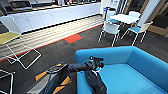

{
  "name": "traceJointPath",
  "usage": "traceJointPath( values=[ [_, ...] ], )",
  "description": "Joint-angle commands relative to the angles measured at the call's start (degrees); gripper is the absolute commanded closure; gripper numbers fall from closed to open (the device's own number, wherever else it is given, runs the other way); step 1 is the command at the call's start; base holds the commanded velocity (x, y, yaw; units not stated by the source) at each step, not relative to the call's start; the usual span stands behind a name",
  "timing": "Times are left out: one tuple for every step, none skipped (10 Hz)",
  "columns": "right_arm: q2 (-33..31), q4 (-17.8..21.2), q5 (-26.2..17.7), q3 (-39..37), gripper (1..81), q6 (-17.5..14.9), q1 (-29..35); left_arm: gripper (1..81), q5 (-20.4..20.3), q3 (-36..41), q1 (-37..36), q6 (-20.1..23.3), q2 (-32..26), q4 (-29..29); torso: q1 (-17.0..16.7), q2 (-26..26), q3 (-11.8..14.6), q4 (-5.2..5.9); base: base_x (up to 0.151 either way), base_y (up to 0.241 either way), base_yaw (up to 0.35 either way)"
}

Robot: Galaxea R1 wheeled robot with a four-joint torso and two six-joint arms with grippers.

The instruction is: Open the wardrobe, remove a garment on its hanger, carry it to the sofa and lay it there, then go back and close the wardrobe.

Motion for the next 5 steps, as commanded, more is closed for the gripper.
traceJointPath(
  values=[
    [0.4,-0.2,-4.1,0.3,1.0,-0.1,-0.5,1.0,3.5,1.6,-6.7,-0.1,4.3,4.8,0.0,0.0,0.0,0.00,0.000,0.000,0.000],
    [0.4,-0.2,-4.1,0.4,1.0,-0.1,-0.5,1.0,3.1,1.8,-4.7,0.1,4.3,4.5,0.0,0.0,0.0,0.00,0.000,0.000,0.000],
    [0.4,-0.2,-4.1,0.4,1.0,-0.1,-0.4,1.0,2.9,3.0,-2.2,0.1,4.3,4.3,0.0,0.0,0.0,0.00,0.000,0.000,0.000],
    [0.4,-0.2,-4.1,0.3,1.0,-0.1,-0.5,1.0,2.3,5.2,0.1,0.1,4.3,4.2,0.0,0.0,0.0,0.00,0.000,0.000,0.000],
    [0.4,-0.2,-4.1,0.3,1.0,-0.1,-0.5,1.0,-0.1,8.7,2.2,0.1,2.8,4.1,0.0,0.0,0.0,0.00,0.000,0.000,0.000]
  ],
)
